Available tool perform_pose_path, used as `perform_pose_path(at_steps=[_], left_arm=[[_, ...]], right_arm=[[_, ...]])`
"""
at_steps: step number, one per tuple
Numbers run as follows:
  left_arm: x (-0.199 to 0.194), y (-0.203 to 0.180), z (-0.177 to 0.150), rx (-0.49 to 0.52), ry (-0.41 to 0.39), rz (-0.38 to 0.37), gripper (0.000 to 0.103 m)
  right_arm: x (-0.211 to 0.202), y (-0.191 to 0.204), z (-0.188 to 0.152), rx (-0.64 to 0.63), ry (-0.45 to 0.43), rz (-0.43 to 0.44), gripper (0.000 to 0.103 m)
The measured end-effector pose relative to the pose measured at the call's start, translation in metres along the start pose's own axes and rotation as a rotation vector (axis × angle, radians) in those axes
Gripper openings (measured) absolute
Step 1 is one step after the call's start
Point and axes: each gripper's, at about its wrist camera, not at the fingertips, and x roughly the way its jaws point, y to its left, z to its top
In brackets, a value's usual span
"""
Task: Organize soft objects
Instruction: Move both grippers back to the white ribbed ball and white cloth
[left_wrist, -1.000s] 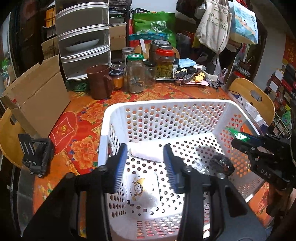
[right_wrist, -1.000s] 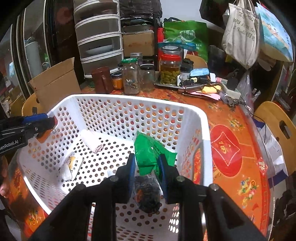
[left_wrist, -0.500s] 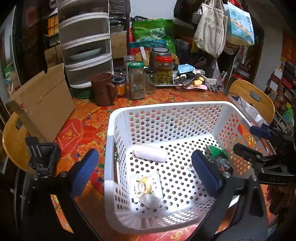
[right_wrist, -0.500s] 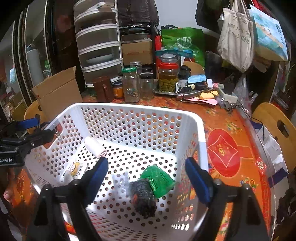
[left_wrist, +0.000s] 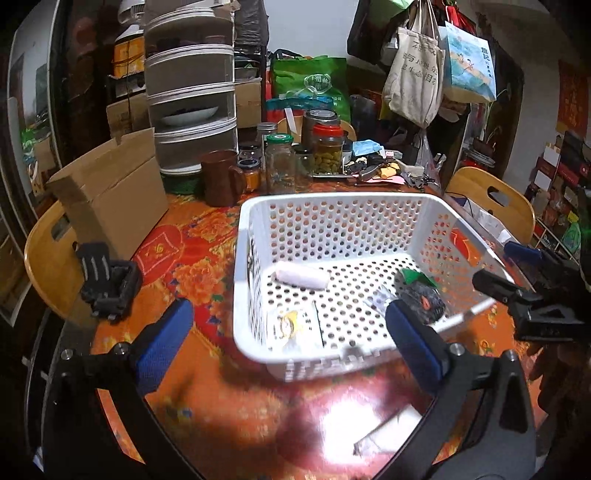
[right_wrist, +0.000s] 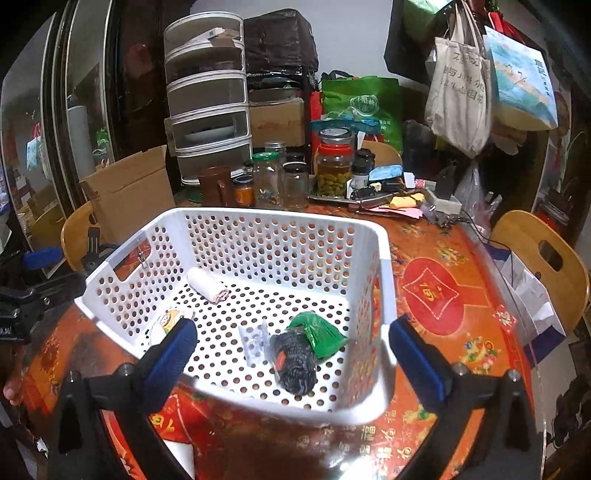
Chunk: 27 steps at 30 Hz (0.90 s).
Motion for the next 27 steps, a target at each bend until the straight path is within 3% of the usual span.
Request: perform_pose_path(at_steps=[8, 17, 23, 25, 27], left_arm=[[-0.043, -0.007, -0.076, 0.006, -0.019, -0.028, 0.103], [-0.043, -0.039, -0.181, 0.052, 0.031, -0.053, 0.103], [-0.036, -0.053, -0.208, 0.078, 0.044, -0.062, 0.102], [-0.031, -0.054, -0.211, 0.081, 0.050, -0.050, 0.098], [-0.027, -0.051, -0.211, 0.078, 0.053, -0.053, 0.078]], right_arm=[[-0.033, 0.005, -0.030, 0.004, -0.031, 0.028, 0.103], [-0.048, -0.003, -0.100, 0.052, -0.017, 0.035, 0.103], [-0.053, -0.013, -0.131, 0.101, -0.005, 0.032, 0.103], [-0.053, -0.015, -0.136, 0.113, -0.002, 0.037, 0.103], [-0.052, -0.013, -0.141, 0.125, 0.012, 0.048, 0.103]])
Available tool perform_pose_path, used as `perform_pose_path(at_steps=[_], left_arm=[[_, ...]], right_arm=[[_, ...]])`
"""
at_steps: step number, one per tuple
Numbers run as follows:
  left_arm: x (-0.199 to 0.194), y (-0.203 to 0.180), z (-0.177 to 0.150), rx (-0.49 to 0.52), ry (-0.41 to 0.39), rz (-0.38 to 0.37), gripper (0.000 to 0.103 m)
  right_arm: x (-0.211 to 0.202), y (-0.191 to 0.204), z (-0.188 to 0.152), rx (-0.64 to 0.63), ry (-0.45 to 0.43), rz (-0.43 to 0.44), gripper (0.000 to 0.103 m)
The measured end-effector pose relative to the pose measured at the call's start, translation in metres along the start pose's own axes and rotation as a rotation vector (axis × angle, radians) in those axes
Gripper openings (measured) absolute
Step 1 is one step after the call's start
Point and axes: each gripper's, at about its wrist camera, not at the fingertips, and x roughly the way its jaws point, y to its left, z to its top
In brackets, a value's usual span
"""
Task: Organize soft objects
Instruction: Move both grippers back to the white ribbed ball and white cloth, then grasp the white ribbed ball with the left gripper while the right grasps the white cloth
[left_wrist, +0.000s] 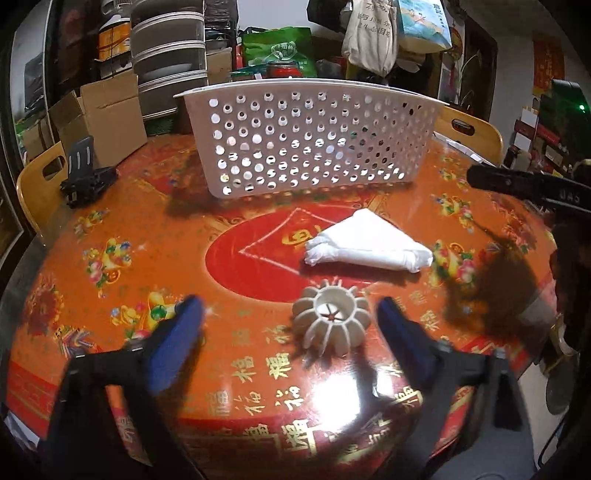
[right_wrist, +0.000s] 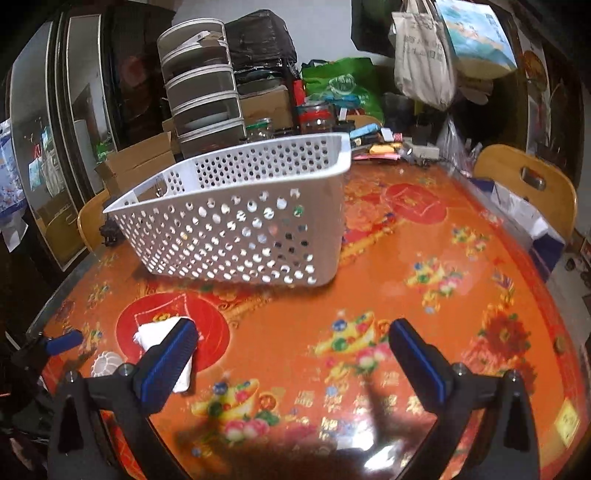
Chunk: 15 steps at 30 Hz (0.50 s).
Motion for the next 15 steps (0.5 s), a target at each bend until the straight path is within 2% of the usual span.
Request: perform_pose_path(at_steps=[4, 6, 15], left_arm=[[0.006, 0.006, 0.004, -0.004, 0.008, -0.013, 0.058], [0.008, 0.009, 0.005, -0.003, 0.012, -0.019, 0.042], [0.008, 0.044, 0.008, -0.069, -0.001, 0.022, 0.041]], right_arm=[[0.007, 0.013, -0.008, -0.010, 0.022, 0.042, 0.103], [0.011, 0.023, -0.012, -0.022, 0.031, 0.060, 0.103], [0.040, 0.087, -0.026, -0.155, 0.136, 0.174, 0.102]])
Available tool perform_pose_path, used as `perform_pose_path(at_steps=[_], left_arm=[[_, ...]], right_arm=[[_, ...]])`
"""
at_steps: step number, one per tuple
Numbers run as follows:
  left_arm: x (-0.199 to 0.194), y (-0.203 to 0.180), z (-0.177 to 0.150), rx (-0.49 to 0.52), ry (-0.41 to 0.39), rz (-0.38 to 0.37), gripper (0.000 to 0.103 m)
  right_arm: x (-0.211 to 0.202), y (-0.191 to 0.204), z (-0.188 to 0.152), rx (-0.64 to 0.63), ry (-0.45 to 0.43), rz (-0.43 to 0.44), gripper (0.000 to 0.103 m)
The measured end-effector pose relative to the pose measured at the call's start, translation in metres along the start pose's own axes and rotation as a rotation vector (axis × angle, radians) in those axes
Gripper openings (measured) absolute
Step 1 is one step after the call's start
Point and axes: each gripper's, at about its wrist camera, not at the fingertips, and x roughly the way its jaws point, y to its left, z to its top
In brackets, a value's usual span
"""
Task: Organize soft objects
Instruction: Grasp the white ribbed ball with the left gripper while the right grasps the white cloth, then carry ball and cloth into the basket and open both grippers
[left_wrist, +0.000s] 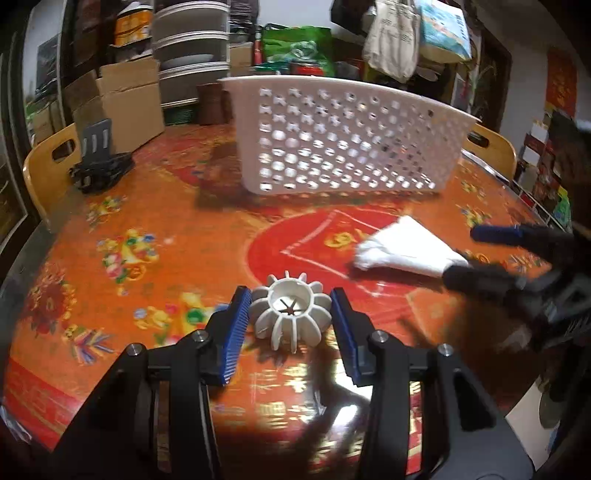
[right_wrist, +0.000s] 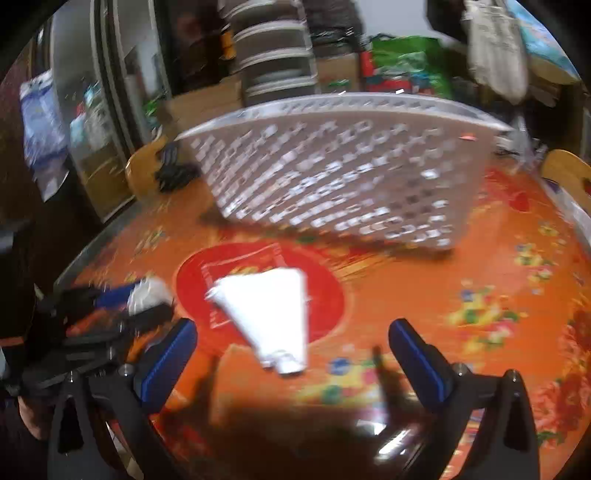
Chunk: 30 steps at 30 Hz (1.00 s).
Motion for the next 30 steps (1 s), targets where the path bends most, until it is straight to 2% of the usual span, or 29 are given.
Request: perform_pose_path(at_steps=[5, 8, 10, 12, 14, 16, 21, 30], left_arm=[[-0.004, 0.011, 0.001, -0.025, -0.014, 0.003, 0.041], [-0.007, 0.015, -0.001, -0.037, -0.016, -0.002, 0.042], [-0.008, 0.015, -0.002, -0.038, -0.016, -0.004, 0.042], [-0.008, 0.015, -0.002, -0.041, -0.017, -0.006, 0.041], [-0.009, 0.015, -0.002, -0.040, -0.023, -0.007, 0.042], [-0.011, 0.014, -0.001, -0.038, -0.028, -0.007, 0.041], [-0.014, 0.011, 0.002, -0.036, -0.035, -0.013, 0.041], [-0.020, 0.004, 0.010, -0.013, -0.050, -0.014, 0.041]], right_arm=[[0.011, 0.018, 0.002, -0.062, 0.039, -0.030, 0.093], [0.019, 0.024, 0.002, -0.090, 0.071, -0.038, 0.076], [0.023, 0.025, 0.001, -0.097, 0.090, -0.038, 0.060], [0.024, 0.025, 0.001, -0.104, 0.084, -0.046, 0.052], [0.024, 0.026, 0.001, -0.118, 0.078, -0.042, 0.039], [0.023, 0.027, 0.000, -0.123, 0.071, -0.035, 0.031], [0.015, 0.020, -0.001, -0.083, 0.021, 0.000, 0.023], [-0.009, 0.007, -0.004, -0.026, -0.086, -0.020, 0.023]])
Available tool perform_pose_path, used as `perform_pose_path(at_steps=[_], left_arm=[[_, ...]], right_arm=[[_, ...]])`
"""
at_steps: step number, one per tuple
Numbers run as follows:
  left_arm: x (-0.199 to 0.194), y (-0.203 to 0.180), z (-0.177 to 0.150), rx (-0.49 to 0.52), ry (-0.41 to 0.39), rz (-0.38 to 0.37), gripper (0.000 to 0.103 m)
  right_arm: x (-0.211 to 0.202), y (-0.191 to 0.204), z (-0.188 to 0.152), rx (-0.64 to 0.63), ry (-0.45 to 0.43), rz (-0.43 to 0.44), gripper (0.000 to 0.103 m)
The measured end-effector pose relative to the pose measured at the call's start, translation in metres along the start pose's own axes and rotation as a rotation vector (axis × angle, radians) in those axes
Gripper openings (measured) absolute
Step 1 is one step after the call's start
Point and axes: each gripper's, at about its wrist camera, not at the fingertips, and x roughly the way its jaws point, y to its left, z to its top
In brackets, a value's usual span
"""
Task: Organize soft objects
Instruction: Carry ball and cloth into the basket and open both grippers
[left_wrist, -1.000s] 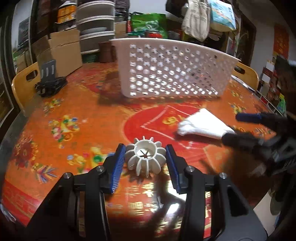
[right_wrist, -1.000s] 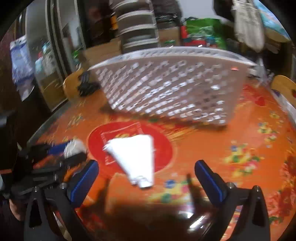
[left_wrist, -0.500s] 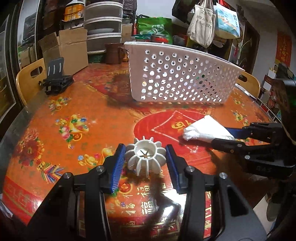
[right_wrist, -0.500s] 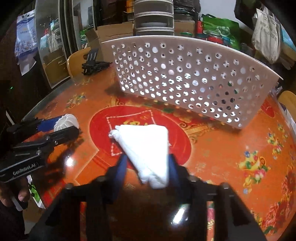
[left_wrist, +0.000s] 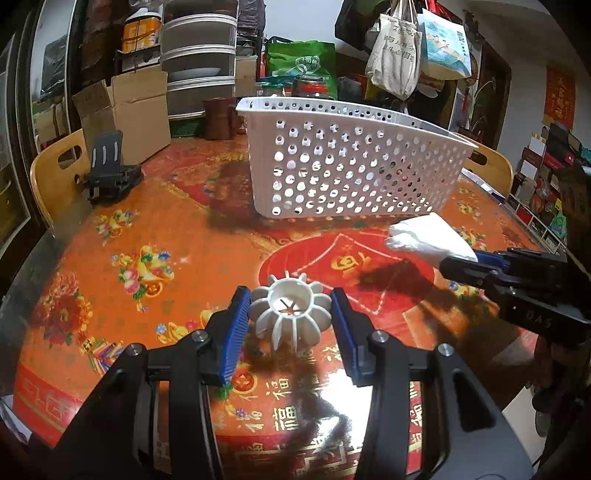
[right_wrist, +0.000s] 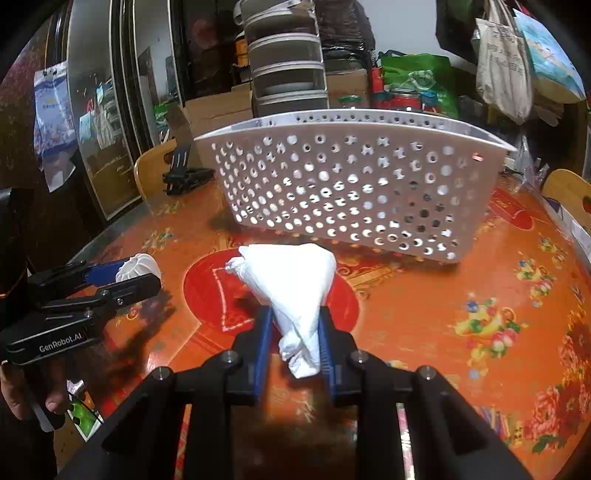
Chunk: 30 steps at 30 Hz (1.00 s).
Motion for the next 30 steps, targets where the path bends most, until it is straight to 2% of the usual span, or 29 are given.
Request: perform_pose_path(at_steps=[7, 15, 23, 30], left_arm=[[-0.002, -0.008, 0.012, 0.020, -0.012, -0.006, 0.041], [-0.014, -0.018, 0.041, 0.051, -0.046, -0.020, 0.041], [-0.031, -0.024, 0.102, 0.087, -0.099, -0.035, 0.041], [-0.024, -0.031, 0.173, 0.089, -0.098, -0.058, 0.041]], right_arm=[[-0.030, -0.019, 0.005, 0.028, -0.055, -0.022, 0.023], [-0.064, -0.038, 0.026, 0.030, -0.106, -0.057, 0.023], [-0.082, -0.059, 0.065, 0.034, -0.119, -0.083, 0.023], [-0.068, -0.076, 0.111, 0.030, -0.101, -0.130, 0.023]])
